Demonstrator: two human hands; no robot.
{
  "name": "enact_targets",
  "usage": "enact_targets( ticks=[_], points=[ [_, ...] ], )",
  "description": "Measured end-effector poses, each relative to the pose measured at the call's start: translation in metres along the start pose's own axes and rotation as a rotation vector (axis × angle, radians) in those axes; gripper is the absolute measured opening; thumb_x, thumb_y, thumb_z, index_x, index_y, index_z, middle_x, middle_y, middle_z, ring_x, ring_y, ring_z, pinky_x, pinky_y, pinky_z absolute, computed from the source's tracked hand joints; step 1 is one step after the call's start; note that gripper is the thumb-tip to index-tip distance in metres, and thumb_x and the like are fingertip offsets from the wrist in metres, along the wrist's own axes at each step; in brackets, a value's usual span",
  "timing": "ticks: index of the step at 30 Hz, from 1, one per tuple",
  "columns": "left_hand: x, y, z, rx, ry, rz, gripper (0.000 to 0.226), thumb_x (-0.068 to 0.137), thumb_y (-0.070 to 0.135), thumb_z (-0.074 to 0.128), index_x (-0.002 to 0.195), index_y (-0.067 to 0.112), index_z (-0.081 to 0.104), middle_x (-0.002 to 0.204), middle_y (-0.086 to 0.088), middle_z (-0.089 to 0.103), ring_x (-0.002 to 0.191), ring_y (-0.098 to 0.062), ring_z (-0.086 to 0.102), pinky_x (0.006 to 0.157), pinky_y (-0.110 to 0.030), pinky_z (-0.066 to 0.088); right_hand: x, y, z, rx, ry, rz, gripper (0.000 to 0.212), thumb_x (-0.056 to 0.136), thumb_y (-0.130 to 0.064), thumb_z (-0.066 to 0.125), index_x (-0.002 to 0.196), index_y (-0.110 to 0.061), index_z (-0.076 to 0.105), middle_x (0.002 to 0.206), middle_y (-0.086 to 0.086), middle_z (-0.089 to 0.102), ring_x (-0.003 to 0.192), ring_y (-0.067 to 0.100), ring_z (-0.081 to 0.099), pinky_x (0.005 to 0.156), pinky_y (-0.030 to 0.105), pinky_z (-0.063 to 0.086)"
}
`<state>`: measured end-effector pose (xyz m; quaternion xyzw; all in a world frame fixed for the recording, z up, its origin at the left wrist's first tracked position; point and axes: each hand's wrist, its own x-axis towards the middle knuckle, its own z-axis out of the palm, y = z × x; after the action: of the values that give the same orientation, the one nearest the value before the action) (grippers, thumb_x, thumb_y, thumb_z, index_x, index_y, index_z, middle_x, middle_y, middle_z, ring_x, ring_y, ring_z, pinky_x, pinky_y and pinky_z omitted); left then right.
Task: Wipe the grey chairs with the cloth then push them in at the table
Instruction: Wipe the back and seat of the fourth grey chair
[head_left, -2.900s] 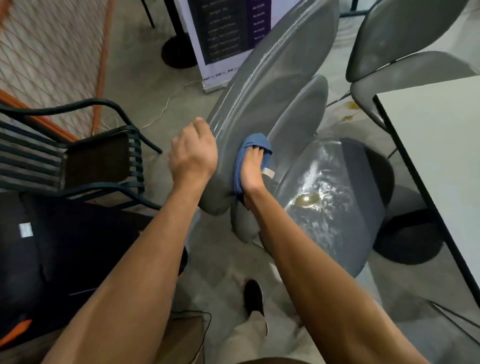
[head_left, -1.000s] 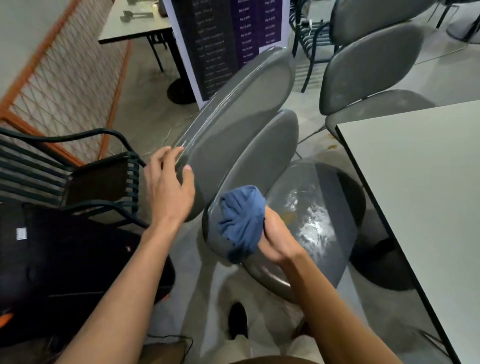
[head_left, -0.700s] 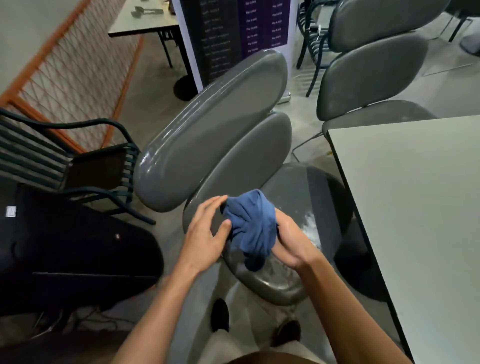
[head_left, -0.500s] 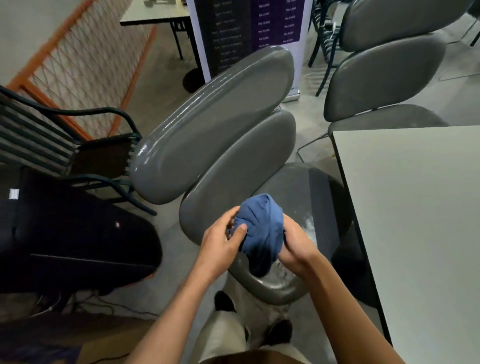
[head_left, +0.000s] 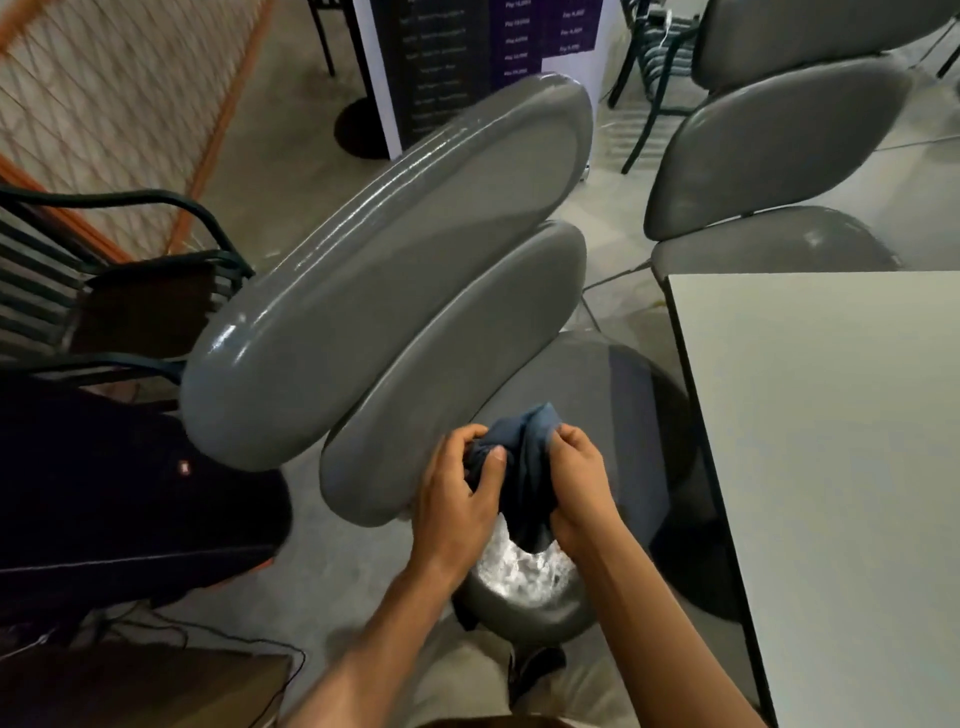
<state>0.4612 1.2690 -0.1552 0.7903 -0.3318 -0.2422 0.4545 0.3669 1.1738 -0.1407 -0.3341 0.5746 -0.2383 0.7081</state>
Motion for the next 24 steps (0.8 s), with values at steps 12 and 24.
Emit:
enact_targets(
  ticks=[12, 24],
  points=[
    [0.031, -0.015, 0.017, -0.042, 0.132, -0.029, 0.028, 0.105, 0.036, 0.052, 0.132, 0.04, 0.044, 0.125, 0.024, 0.048, 0.116, 0.003, 0.055, 0.09, -0.014, 0.047, 0.06, -0.02, 0.055, -0.123, -0.184, 0.191, 0.014, 0.095, -0.012, 0.052, 0.083, -0.014, 0.058, 0.078, 0.012, 0.061, 0.077, 0.029, 0.062, 0.068, 0.039, 0.057],
    [0.016, -0.033, 0.045, 0.145, 0.494, -0.271, 0.041, 0.105, 0.018, 0.055, 0.143, 0.033, 0.051, 0.134, 0.018, 0.045, 0.123, 0.003, 0.053, 0.102, -0.023, 0.048, 0.102, -0.02, 0.045, -0.42, -0.735, 0.362, 0.018, 0.102, -0.013, 0.05, 0.096, -0.016, 0.067, 0.094, 0.006, 0.073, 0.088, 0.019, 0.07, 0.076, 0.029, 0.057]
  ],
)
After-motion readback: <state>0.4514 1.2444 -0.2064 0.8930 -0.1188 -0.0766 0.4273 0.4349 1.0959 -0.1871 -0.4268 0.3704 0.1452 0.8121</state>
